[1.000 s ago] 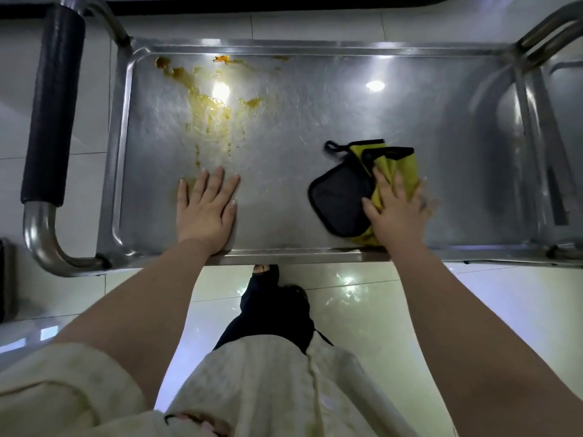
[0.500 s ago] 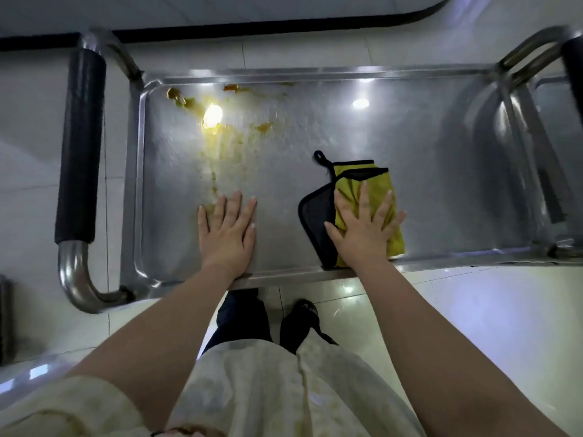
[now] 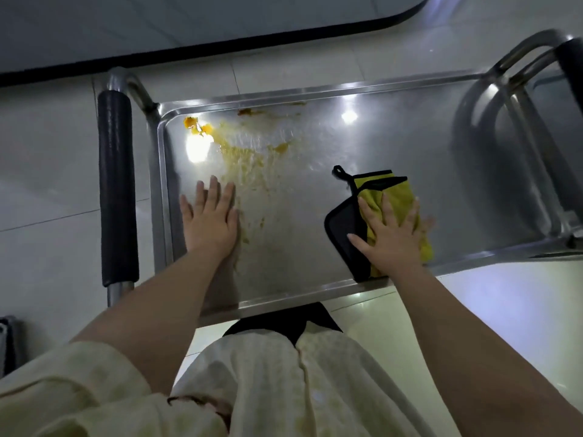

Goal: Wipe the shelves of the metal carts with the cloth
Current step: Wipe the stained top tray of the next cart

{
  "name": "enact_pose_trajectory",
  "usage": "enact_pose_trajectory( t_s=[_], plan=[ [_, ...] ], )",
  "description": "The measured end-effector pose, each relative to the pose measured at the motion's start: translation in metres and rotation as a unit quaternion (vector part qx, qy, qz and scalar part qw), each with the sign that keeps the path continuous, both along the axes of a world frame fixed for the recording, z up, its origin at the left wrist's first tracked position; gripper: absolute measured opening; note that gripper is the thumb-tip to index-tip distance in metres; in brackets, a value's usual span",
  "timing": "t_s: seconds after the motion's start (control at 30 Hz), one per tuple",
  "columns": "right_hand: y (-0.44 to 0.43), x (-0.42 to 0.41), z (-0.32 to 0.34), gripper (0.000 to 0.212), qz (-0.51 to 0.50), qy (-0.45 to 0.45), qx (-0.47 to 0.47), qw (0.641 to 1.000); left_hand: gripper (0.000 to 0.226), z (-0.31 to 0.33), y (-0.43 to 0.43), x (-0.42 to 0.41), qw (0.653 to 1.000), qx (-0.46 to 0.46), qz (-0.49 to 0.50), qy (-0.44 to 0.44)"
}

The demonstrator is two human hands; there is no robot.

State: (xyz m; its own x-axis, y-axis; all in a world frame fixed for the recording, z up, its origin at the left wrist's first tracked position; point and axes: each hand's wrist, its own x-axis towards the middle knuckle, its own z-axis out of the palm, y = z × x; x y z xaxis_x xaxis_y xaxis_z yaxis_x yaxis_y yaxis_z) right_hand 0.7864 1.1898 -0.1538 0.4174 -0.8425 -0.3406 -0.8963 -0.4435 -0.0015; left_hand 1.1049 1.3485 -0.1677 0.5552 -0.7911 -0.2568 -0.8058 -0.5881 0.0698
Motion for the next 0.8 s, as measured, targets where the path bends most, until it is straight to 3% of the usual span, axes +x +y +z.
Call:
enact_pose_trajectory(
  t_s=[0.23,0.4,0.53,0.63,0.8],
  plan=[
    [0.035,0.066,-0.009,0.076,-0.042,-0.039,-0.006,0.998,0.056,-0.007,0.001,0.012,1.0,0.004,0.004,-0.001],
    [0.11,0.165,-0.011,0.07,0.165,-0.066,-0.021,0.984,0.054,-0.01,0.004,0.017,1.0,0.004,0.011,-0.002],
    [0.099,0.174,-0.012,0.062,0.199,-0.078,-0.023,0.977,0.053,-0.011,0.006,0.02,1.0,-0.017,0.017,0.008],
    [0.03,0.142,-0.016,0.057,0.144,-0.078,-0.03,0.986,0.053,-0.011,0.002,0.019,0.999,-0.032,0.021,0.012],
    [-0.094,0.074,-0.01,0.064,-0.126,-0.039,-0.017,0.991,0.053,-0.015,-0.002,0.012,0.999,-0.034,0.015,0.001]
  ],
)
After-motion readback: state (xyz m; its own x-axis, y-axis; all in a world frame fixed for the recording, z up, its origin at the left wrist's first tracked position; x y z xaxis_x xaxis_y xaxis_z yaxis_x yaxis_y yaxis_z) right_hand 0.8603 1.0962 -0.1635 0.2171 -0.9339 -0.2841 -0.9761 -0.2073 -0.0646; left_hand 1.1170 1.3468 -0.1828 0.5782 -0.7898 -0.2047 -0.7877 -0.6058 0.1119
